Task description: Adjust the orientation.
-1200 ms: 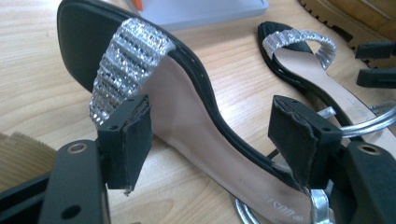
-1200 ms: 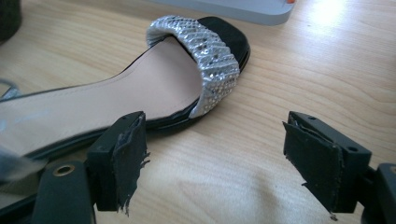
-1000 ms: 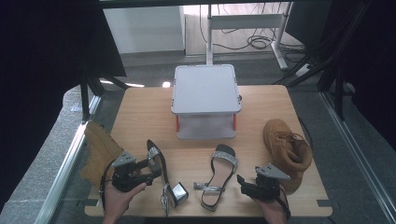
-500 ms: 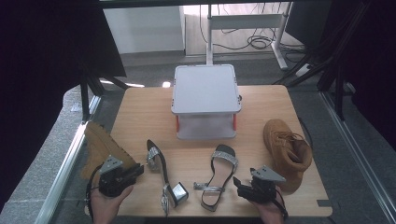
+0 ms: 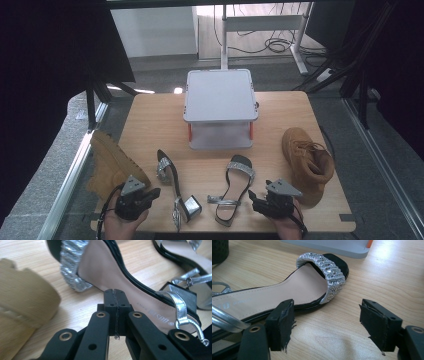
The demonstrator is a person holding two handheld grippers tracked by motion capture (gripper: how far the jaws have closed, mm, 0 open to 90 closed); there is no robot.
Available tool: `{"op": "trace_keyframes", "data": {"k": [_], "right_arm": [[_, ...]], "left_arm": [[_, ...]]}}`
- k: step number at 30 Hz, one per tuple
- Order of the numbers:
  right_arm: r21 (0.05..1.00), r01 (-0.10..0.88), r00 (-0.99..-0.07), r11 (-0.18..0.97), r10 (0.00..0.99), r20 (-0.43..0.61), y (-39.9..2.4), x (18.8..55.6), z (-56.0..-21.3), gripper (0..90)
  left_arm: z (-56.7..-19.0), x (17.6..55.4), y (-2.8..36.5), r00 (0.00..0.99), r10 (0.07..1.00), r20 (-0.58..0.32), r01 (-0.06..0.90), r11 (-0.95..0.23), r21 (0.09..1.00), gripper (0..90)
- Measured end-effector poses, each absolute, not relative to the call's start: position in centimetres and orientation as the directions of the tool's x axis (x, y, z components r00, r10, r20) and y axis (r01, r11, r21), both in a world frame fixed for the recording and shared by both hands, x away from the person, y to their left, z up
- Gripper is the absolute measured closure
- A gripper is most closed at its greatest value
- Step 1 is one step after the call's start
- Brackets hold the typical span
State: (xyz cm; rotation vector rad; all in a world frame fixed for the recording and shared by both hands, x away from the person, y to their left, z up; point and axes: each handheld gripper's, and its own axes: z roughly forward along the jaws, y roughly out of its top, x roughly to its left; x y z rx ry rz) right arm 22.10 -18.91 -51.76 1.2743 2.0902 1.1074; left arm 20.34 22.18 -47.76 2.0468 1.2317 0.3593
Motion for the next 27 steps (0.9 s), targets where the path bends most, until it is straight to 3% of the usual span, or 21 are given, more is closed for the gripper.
{"op": "trace_keyframes", "data": {"k": [12, 27], "right_arm": [[0.812, 0.517, -0.471, 0.273, 0.882, 0.003, -18.9, 21.4, -51.7, 30.7], [0.813, 0.516, -0.462, 0.269, 0.887, 0.000, -19.2, 21.0, -51.7, 31.4]], "left_arm": [[-48.0, 21.0, 21.2, 0.558, 0.823, -0.108, 0.645, -0.348, 0.681, 89.9], [-48.5, 22.8, 19.7, 0.592, 0.785, -0.182, 0.645, -0.326, 0.691, 90.0]]}}
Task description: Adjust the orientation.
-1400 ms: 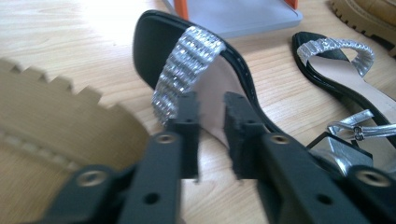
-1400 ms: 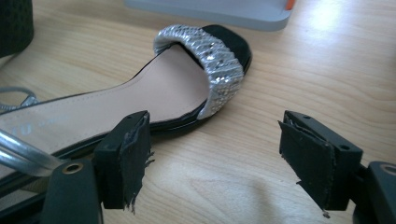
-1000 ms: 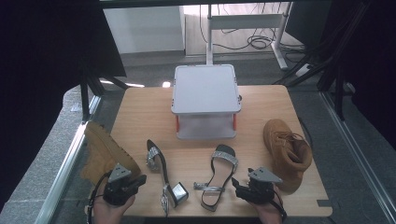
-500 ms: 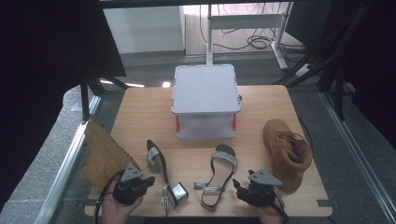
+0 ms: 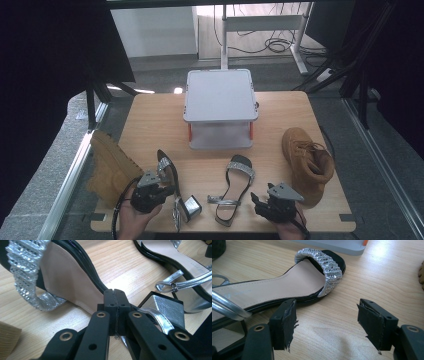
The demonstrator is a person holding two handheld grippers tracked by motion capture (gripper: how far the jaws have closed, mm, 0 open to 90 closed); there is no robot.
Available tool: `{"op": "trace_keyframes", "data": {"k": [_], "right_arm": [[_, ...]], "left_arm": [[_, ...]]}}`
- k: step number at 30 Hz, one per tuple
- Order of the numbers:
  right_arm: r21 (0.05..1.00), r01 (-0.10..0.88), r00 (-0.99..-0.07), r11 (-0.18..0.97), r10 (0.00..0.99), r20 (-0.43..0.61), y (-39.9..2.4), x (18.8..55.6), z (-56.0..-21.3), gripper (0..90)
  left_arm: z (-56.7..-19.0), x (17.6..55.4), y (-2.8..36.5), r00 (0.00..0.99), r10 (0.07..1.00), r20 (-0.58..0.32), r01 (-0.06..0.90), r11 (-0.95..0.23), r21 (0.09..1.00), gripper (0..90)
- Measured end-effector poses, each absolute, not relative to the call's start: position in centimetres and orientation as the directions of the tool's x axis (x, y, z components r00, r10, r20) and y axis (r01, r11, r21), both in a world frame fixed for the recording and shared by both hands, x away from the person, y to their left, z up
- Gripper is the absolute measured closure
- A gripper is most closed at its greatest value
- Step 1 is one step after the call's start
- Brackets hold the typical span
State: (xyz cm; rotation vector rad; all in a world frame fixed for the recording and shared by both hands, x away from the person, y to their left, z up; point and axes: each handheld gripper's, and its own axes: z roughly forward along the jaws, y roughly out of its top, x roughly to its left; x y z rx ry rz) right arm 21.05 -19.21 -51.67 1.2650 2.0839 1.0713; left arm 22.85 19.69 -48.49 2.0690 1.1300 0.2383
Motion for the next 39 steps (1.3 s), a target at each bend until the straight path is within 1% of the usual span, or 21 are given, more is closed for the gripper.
{"op": "trace_keyframes", "data": {"k": [12, 15, 18, 19, 20, 22, 27, 30, 34, 39], "right_arm": [[0.815, 0.517, -0.460, 0.262, 0.888, 0.006, -19.4, 20.9, -51.6, 32.7], [0.817, 0.515, -0.455, 0.258, 0.890, 0.006, -19.6, 20.9, -51.5, 32.7], [0.816, 0.518, -0.453, 0.255, 0.892, 0.009, -19.7, 21.0, -51.5, 33.0], [0.815, 0.518, -0.456, 0.258, 0.890, 0.008, -19.8, 21.0, -51.5, 33.4], [0.814, 0.529, -0.444, 0.242, 0.896, 0.021, -20.0, 21.2, -51.7, 33.8], [0.815, 0.529, -0.440, 0.235, 0.898, 0.027, -20.2, 21.1, -51.7, 34.2], [0.812, 0.528, -0.446, 0.250, 0.895, 0.015, -20.1, 21.0, -51.9, 34.2], [0.814, 0.521, -0.453, 0.257, 0.892, 0.008, -19.8, 20.8, -51.8, 34.2], [0.829, 0.495, -0.461, 0.260, 0.887, -0.004, -19.6, 20.4, -51.2, 35.6], [0.849, 0.470, -0.484, 0.243, 0.875, 0.017, -19.2, 19.7, -50.2, 37.1]], "left_arm": [[-48.5, 24.4, 19.0, 0.598, 0.771, -0.221, 0.661, -0.317, 0.680, 90.0], [-48.5, 25.0, 18.3, 0.601, 0.768, -0.221, 0.661, -0.322, 0.678, 89.9], [-48.7, 26.0, 17.5, 0.603, 0.760, -0.240, 0.671, -0.322, 0.668, 89.9], [-48.7, 26.9, 16.7, 0.608, 0.751, -0.256, 0.682, -0.330, 0.653, 89.9], [-48.8, 27.8, 15.4, 0.618, 0.750, -0.236, 0.687, -0.371, 0.625, 89.9], [-49.2, 28.4, 14.4, 0.632, 0.740, -0.231, 0.689, -0.399, 0.605, 90.0], [-49.4, 28.6, 13.9, 0.637, 0.742, -0.208, 0.682, -0.417, 0.600, 90.0], [-49.2, 28.3, 14.1, 0.637, 0.744, -0.202, 0.677, -0.415, 0.608, 89.8], [-48.2, 27.7, 14.9, 0.634, 0.744, -0.211, 0.659, -0.377, 0.651, 89.5], [-47.3, 26.5, 15.8, 0.646, 0.726, -0.236, 0.633, -0.337, 0.697, 86.7]]}}
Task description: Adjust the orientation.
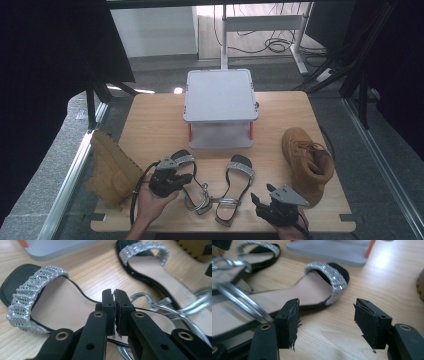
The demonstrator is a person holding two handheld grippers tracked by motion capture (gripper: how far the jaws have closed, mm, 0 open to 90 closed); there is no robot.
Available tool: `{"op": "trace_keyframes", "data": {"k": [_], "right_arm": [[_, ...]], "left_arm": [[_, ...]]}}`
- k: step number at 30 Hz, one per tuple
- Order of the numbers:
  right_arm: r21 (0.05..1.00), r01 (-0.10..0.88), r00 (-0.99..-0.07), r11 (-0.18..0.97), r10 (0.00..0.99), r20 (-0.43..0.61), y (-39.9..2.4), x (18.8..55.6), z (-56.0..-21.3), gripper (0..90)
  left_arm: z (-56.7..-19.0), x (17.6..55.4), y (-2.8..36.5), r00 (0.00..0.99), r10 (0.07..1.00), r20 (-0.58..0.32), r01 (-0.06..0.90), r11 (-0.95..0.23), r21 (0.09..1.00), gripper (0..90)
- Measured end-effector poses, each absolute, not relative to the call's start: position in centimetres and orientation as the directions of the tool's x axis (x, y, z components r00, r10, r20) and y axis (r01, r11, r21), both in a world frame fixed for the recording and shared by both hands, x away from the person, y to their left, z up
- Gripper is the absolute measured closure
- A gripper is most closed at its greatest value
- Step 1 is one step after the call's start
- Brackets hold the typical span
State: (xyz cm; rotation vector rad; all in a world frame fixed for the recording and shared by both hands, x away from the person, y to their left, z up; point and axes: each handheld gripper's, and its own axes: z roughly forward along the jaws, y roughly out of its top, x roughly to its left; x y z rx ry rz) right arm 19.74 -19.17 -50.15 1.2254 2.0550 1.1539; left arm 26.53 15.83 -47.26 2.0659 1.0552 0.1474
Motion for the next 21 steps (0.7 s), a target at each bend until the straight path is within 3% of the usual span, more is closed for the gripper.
{"op": "trace_keyframes", "data": {"k": [6, 11, 14, 21], "right_arm": [[0.870, 0.443, -0.520, 0.218, 0.853, 0.050, -19.1, 19.4, -48.2, 49.8], [0.870, 0.457, -0.562, 0.185, 0.819, 0.121, -18.6, 19.3, -47.4, 77.0], [0.860, 0.461, -0.599, 0.218, 0.792, 0.120, -17.2, 19.1, -47.1, 85.6], [0.830, 0.447, -0.704, 0.334, 0.703, 0.096, -13.1, 17.6, -47.2, 89.4]], "left_arm": [[-47.1, 25.7, 17.4, 0.644, 0.717, -0.266, 0.631, -0.301, 0.715, 80.7], [-46.6, 25.2, 18.6, 0.611, 0.748, -0.258, 0.640, -0.275, 0.718, 53.8], [-46.5, 24.9, 19.3, 0.594, 0.767, -0.242, 0.639, -0.267, 0.721, 45.2], [-46.4, 24.7, 20.3, 0.569, 0.784, -0.249, 0.649, -0.242, 0.721, 38.2]]}}
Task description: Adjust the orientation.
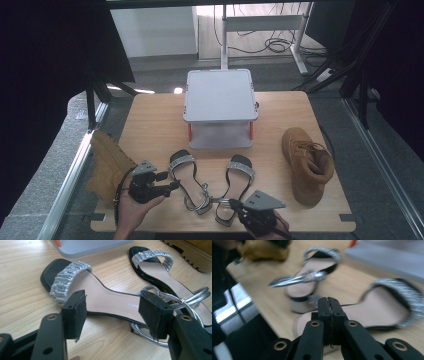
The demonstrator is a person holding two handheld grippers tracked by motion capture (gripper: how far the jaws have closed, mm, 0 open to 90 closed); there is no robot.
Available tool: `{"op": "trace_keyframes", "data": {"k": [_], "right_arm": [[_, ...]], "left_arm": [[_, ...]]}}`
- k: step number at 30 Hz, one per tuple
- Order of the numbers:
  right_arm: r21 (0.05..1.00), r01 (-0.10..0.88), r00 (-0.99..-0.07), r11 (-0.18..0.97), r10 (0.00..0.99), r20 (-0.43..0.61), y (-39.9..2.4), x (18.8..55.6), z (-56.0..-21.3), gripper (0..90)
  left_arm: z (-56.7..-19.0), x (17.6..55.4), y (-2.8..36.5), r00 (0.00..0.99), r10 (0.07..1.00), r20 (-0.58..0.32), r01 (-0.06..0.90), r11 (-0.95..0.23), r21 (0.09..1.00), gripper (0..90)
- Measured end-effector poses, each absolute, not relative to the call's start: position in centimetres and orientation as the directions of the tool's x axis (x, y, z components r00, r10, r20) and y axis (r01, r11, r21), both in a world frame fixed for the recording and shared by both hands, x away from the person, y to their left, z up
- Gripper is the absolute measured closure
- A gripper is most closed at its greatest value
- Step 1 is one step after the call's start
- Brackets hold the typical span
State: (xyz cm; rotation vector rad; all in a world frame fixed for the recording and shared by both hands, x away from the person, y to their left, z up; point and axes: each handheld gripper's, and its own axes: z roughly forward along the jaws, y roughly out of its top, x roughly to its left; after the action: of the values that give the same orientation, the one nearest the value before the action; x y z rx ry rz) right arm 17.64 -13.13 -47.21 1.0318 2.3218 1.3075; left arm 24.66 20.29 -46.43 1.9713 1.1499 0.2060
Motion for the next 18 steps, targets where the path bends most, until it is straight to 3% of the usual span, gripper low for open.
{"op": "trace_keyframes", "data": {"k": [3, 11, 18], "right_arm": [[0.814, 0.433, -0.737, 0.388, 0.672, 0.072, -10.8, 17.5, -47.8, 89.5], [0.797, 0.435, -0.753, 0.419, 0.654, 0.067, -9.2, 18.7, -47.7, 89.5], [0.765, 0.460, -0.741, 0.450, 0.670, 0.052, -7.9, 21.8, -46.6, 89.5]], "left_arm": [[-46.3, 24.4, 20.6, 0.560, 0.790, -0.250, 0.646, -0.227, 0.729, 37.7], [-46.4, 24.4, 21.0, 0.550, 0.795, -0.257, 0.650, -0.214, 0.730, 37.3], [-46.4, 24.3, 21.0, 0.550, 0.795, -0.256, 0.646, -0.211, 0.733, 37.2]]}}
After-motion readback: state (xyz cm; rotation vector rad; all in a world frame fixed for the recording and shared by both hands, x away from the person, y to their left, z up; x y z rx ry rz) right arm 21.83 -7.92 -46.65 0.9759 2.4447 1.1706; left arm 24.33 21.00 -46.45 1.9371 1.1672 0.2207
